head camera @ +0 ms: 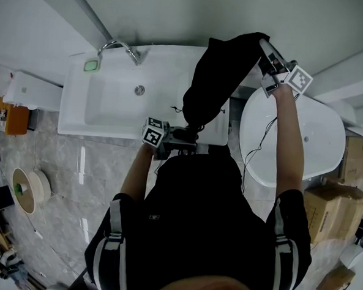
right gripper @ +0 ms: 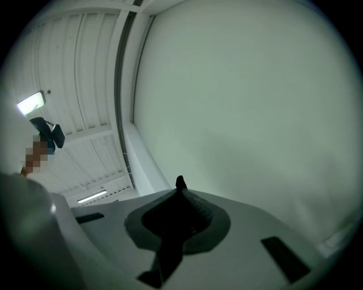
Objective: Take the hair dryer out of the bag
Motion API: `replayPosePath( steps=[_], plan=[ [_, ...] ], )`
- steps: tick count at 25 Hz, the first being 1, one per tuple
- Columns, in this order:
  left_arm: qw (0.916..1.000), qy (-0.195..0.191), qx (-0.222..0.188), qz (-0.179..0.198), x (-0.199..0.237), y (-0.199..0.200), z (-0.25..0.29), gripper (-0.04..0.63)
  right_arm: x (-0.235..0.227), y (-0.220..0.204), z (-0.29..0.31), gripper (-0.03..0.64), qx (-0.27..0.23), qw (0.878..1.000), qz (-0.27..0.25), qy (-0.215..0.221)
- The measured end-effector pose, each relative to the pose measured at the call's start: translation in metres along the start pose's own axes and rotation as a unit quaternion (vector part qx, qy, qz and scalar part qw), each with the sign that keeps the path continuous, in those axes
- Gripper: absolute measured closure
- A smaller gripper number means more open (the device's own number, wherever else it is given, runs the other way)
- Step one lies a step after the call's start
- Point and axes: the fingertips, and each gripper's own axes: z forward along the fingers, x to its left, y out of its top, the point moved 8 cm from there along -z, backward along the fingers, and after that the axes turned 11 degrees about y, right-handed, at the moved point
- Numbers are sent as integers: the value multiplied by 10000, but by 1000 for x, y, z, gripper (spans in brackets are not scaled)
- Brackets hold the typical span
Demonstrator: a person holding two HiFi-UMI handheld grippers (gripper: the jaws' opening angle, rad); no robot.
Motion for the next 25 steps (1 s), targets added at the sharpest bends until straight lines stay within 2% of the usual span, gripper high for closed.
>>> replayPosePath(
  steps=[8,12,15,18,22,25],
  plan=[
    [9998,183,-114,54,5,-6,0,396,10,44,4,552,-228,9990,-384,9],
    [9971,611,-420,170,10,-4,-8,396,25,56,12,552,-84,9975,-697,88],
    [9932,959,-650,63,10,0,-13,396,32,37,15,552,357,9961,-801,74],
    [9903,1167,-749,85,13,5,-18,396,27,-4,11,552,808,9945,-673,28],
    [9871,1374,-802,162,14,9,-24,394,19,-59,-7,552,985,9949,-180,-65],
    [9870,1370,-815,177,10,10,-26,394,26,-79,-15,552,1042,9945,-12,-55]
  ],
)
